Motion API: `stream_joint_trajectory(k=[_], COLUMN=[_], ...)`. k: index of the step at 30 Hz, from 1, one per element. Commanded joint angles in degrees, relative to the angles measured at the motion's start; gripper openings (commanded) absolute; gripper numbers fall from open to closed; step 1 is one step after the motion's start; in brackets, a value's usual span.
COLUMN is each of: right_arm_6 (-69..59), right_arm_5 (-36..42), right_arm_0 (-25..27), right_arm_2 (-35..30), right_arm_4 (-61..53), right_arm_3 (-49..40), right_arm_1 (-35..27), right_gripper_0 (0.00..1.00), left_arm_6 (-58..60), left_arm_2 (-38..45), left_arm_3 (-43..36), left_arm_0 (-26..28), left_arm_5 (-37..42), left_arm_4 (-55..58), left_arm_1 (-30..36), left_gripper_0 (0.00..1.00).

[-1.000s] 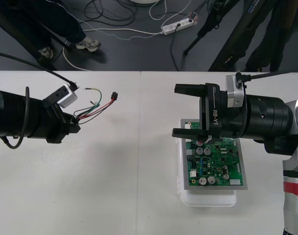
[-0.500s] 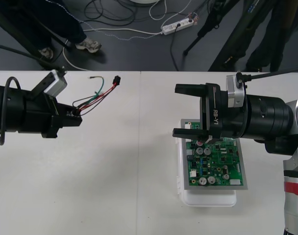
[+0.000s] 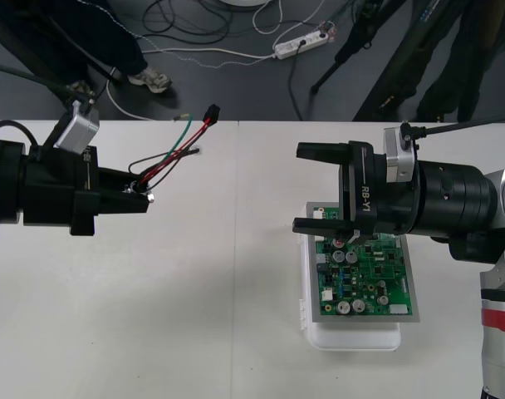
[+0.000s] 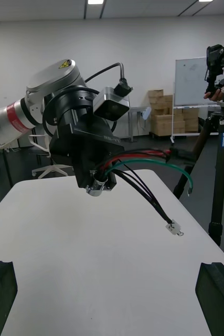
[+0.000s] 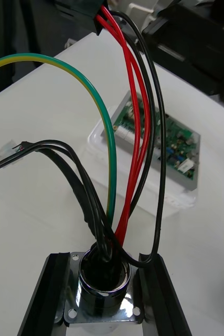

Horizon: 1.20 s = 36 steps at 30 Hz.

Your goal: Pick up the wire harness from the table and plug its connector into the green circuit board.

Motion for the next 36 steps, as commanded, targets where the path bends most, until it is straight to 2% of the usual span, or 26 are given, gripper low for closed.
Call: stream_joint_trajectory(k=[1, 5, 13, 20, 36], right_arm_6=[0.79, 0.79, 0.79, 0.79, 0.88], right_arm_5=[-0.24, -0.24, -0.24, -0.24, -0.24], right_arm_0=[-1.42, -1.51, -1.42, -1.42, -1.07], right_arm_2=[-1.16, -1.07, -1.16, -1.16, -0.98], right_arm_4=[-1.11, -1.11, -1.46, -2.16, -2.95], right_arm_3=[-0.5, -0.5, -0.5, -0.5, -0.5], right_arm_1=[-1.41, -1.41, -1.94, -2.38, -3.35], right_gripper_0=[1.0, 1.0, 1.0, 1.0, 1.0], left_arm_6=[-0.66, 0.4, 11.73, 19.56, 21.05], left_arm_2=[0.64, -0.24, -1.65, -4.99, -13.87], left_arm_3=[-3.57, -3.92, -11.66, -14.56, -15.17], left_arm_0=[-1.62, -1.62, -1.36, -1.0, 1.28], left_arm_5=[-1.6, -1.6, -1.6, -1.6, -1.6], left_arm_4=[5.0, 8.25, 12.56, 15.46, 16.86], left_arm_1=[0.43, 0.43, 0.43, 0.43, 0.43], left_gripper_0=[0.0, 0.0, 0.0, 0.0, 0.0])
